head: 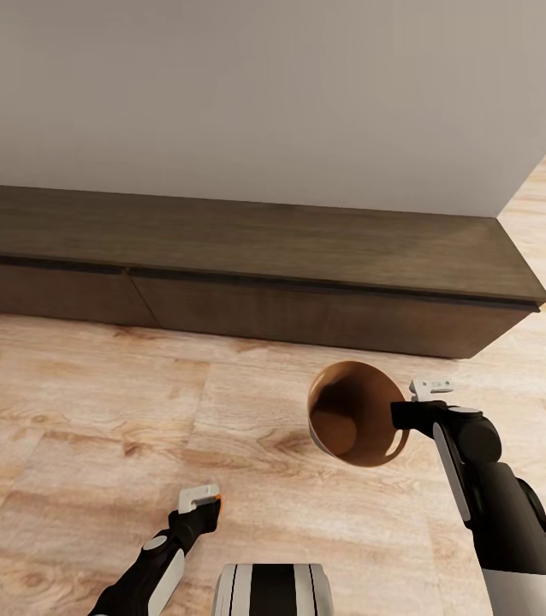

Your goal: Put the three can of soda from the living room inside the tash can in the kitchen.

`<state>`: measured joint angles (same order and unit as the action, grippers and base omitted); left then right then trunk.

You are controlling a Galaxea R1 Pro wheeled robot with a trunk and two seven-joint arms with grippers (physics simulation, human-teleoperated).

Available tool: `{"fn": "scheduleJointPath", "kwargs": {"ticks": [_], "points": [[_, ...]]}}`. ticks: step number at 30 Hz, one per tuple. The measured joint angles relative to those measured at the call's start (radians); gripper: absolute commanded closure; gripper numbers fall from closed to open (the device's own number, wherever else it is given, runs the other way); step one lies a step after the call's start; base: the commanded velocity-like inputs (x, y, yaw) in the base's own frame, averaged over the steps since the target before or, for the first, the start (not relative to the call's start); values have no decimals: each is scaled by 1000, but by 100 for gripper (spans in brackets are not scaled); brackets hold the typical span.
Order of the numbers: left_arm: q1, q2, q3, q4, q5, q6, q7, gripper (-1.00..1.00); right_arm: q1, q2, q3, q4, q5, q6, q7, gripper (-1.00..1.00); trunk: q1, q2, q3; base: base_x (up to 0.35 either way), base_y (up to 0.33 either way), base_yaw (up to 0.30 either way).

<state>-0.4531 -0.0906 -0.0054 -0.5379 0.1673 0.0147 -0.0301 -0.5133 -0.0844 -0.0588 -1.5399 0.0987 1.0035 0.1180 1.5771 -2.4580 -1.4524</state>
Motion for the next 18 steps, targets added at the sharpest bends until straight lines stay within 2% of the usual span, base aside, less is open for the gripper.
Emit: {"fn": "scheduleJointPath", "kwargs": {"ticks": [18], "points": [[0,0,0,0,-1,-1,0,100,1,0,0,0,0,0,0,100,0,0,0,0,0,0]]}}
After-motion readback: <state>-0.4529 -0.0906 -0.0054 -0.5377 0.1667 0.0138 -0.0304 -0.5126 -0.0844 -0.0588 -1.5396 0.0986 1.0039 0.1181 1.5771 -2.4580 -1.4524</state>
